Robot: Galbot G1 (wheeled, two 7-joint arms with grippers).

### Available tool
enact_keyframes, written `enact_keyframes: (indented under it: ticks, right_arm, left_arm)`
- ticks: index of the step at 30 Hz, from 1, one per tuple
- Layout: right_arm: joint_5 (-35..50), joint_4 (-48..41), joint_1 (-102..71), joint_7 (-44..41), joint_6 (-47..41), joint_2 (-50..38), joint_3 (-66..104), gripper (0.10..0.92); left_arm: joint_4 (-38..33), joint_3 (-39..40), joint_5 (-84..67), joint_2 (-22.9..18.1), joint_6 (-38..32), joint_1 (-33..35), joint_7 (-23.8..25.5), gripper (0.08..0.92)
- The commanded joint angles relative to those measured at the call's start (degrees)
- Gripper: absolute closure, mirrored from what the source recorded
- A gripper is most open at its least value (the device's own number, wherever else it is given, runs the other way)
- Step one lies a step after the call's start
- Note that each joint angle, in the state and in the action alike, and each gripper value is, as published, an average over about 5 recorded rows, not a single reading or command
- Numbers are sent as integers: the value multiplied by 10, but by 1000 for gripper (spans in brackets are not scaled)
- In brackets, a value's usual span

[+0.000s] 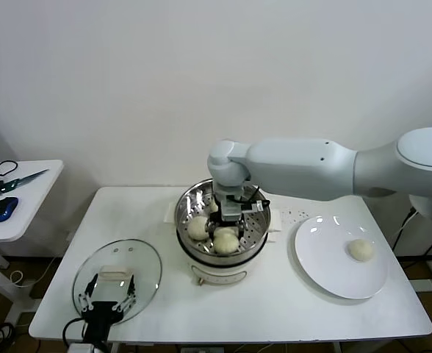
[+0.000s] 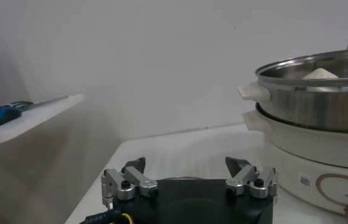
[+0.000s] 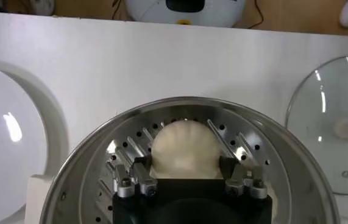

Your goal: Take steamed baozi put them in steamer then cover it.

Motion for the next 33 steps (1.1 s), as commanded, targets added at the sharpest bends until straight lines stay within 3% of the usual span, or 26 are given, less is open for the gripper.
enact_keyframes:
  ticks: [1,5,11,24,29,33]
  right_arm:
    - [-4,3,-10,-1,-1,8,-7,310]
    - [-4,0,-14,-2,-9,6,-7,294]
    - [-5,-7,-18,-7,-9,5,2,209]
    - [57,-35,58,0,-7,-58,29,203]
    - [121,-26,128,94,-163,-142,-47,203]
    - [228,-33,136,89,-313,-211,-59,203]
  left_arm:
    - [2,1,1,-1,2,-5,-1,177]
    - [3,1,0,0,2,-6,-1,177]
    - [5,4,3,0,1,-6,0,177]
    - [0,1,3,3,2,1,-1,177]
    - [-5,-4,2,9,0,3,0,177]
    - [-9,-6,1,9,-1,1,1,177]
